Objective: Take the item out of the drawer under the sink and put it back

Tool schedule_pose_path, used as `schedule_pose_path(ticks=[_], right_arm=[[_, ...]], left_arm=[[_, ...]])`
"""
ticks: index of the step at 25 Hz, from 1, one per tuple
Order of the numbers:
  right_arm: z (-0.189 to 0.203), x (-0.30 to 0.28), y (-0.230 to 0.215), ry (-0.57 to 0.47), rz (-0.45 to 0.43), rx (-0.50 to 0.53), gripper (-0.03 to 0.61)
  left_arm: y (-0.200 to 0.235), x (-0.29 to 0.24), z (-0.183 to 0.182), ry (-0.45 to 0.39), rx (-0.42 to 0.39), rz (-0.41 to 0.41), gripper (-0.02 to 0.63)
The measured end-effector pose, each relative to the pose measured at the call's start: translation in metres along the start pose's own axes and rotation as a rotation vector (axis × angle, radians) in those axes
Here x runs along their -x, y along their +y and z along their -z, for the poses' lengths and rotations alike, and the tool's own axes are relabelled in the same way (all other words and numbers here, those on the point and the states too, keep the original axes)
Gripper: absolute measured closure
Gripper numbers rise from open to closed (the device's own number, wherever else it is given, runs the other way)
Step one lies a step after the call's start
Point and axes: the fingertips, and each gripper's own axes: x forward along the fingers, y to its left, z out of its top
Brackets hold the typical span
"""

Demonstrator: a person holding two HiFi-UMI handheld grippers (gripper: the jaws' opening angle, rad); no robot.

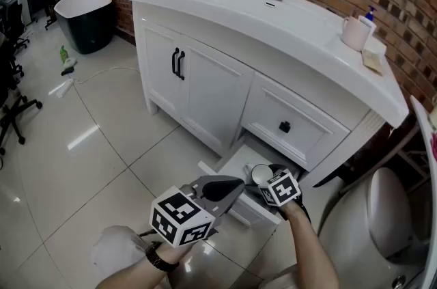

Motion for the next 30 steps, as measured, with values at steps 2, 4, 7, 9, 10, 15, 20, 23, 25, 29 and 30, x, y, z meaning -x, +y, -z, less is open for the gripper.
schedule_pose_path(ticks=[2,4,7,9,10,15,20,23,25,29,30], right_arm=[[0.001,-0.003,0.000,0.029,0.017,0.058,0.150],[-0.002,-0.002,0.000,0.033,0.027,0.087,0.158],[-0.027,0.020,-0.002,-0.076,0.037,0.038,0.161],[-0.053,0.052,0.001,-0.201,0.025,-0.010,0.161],[-0.064,0.070,0.003,-0.261,0.023,-0.022,0.161],[-0.090,0.159,0.011,-0.523,0.074,-0.040,0.161],[-0.090,0.205,0.014,-0.636,0.111,-0.045,0.161],[-0.087,0.212,0.013,-0.647,0.112,-0.040,0.161],[-0.084,0.211,0.012,-0.643,0.111,-0.038,0.161],[-0.079,0.204,0.010,-0.627,0.107,-0.033,0.161],[-0.079,0.201,0.010,-0.619,0.105,-0.032,0.161]], left_arm=[[-0.002,-0.002,-0.001,-0.007,0.008,0.002,0.598],[-0.002,-0.003,-0.002,-0.013,0.014,0.001,0.598],[0.005,0.000,-0.002,-0.017,0.027,-0.011,0.598],[0.010,0.003,-0.002,-0.019,0.038,-0.019,0.598],[0.012,0.004,-0.002,-0.022,0.043,-0.021,0.598],[0.012,0.002,-0.001,-0.026,0.042,-0.008,0.598],[0.004,-0.005,-0.002,-0.021,-0.010,0.011,0.598],[-0.005,-0.010,-0.004,-0.029,-0.020,0.042,0.598],[-0.006,-0.012,-0.004,-0.033,-0.025,0.044,0.598],[-0.001,-0.013,-0.002,-0.037,0.011,0.035,0.597],[-0.001,-0.013,-0.003,-0.044,0.030,0.039,0.597]])
